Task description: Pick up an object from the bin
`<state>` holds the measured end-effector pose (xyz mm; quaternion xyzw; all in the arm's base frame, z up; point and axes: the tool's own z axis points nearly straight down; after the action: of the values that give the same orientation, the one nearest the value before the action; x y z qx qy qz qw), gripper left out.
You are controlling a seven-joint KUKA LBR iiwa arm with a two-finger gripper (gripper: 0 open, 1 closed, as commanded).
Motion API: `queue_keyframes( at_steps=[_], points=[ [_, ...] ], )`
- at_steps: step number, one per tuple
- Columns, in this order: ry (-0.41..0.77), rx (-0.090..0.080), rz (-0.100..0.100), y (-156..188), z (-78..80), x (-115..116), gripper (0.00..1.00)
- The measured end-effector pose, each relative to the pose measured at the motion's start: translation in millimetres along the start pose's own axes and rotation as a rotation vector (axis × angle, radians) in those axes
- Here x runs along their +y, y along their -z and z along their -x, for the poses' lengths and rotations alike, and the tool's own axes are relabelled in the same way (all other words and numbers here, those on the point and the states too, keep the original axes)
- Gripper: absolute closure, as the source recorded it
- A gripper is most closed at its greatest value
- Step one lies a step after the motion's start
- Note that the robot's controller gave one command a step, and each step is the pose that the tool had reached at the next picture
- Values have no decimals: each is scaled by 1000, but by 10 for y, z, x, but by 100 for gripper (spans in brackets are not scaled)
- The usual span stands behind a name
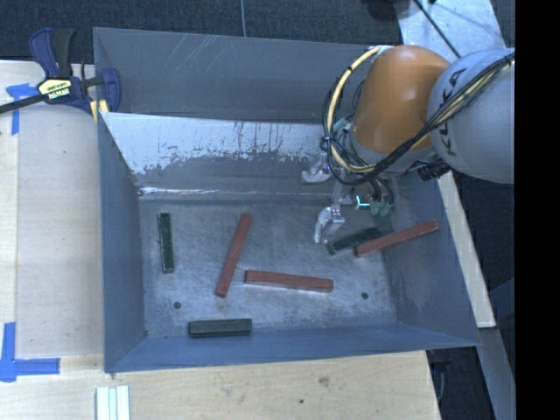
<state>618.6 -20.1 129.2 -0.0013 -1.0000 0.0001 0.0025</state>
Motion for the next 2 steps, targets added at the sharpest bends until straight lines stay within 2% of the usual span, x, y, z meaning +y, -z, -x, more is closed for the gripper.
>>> queue_keyframes(
  at_steps=[1,2],
  points=[
    [0,-8,0,45,21,-1,0],
    [71,-11,1,-181,-320,-452,0]
  ],
)
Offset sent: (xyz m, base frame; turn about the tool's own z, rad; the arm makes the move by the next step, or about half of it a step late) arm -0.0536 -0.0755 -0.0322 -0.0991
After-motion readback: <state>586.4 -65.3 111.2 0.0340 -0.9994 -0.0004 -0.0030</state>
